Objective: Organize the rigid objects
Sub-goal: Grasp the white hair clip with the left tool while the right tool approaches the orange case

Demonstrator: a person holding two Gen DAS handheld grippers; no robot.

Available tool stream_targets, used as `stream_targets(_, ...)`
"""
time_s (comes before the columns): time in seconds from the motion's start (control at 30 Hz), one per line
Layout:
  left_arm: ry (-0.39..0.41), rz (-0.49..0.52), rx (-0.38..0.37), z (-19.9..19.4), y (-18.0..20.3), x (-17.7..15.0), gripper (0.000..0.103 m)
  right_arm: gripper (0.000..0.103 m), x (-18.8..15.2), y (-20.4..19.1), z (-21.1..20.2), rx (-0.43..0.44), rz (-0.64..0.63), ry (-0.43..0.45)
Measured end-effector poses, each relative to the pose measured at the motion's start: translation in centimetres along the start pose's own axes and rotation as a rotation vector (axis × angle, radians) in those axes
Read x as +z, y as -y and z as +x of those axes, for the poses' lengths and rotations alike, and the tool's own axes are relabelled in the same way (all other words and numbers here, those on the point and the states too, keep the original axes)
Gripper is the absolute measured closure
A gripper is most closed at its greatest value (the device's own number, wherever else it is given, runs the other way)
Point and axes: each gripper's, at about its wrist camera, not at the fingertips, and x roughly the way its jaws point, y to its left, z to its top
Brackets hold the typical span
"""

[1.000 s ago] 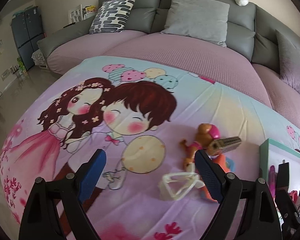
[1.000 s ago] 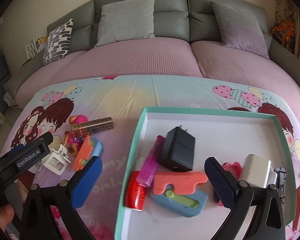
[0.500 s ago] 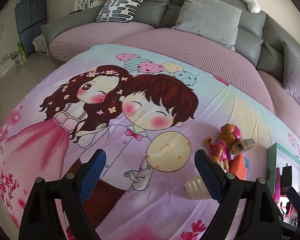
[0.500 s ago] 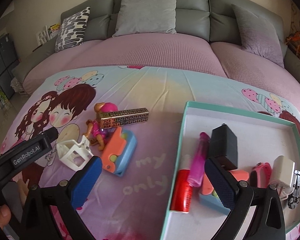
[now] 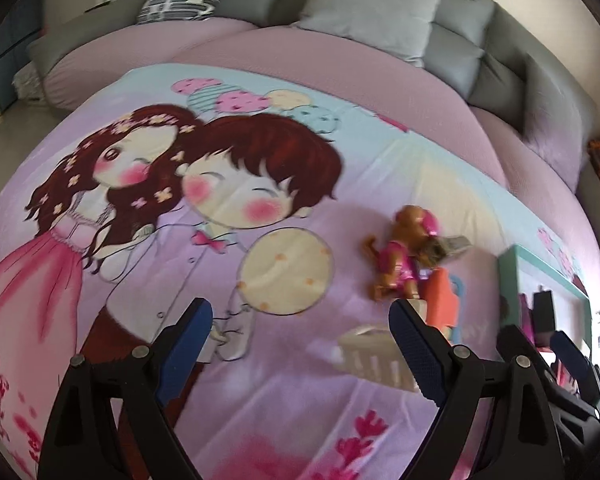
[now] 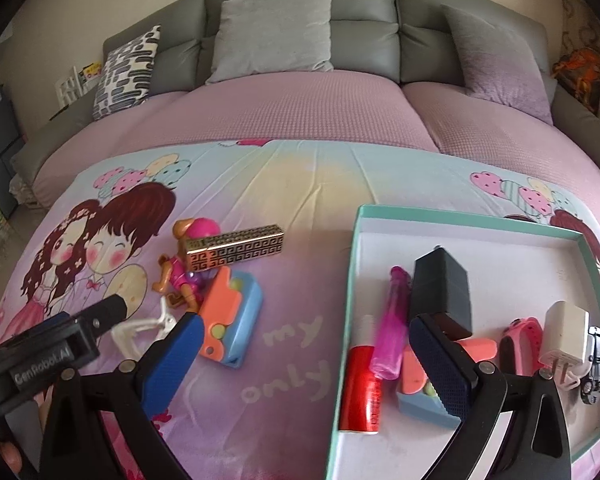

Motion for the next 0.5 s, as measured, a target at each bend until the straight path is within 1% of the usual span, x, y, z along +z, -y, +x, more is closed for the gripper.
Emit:
stream_targets(0.1,0.035,-0.013,-0.003,-1.0,0.0,0.3,0.013,0.000,0.2,0.5,-0.4,-0.003,0.019,0.015)
stream_targets(0.17,0.044,-0.020,-0.025,-1.4,0.0,0.4,0.013,0.000,0.2,0.6,-0.6,-0.004,0.023,0.026)
stream_targets(0.3,0.021,0.027,-0.032,-1.1,1.4,0.2,0.013,0.000,0.4,1.1,-0.9,-0.012,0.034,0.036)
stream_targets(0.5,-0.046,0.071,-0.056,0.2,2.7,-0.6,0.013,0.000,0.4,2.1,-0.9,-0.028,0.058,0.033)
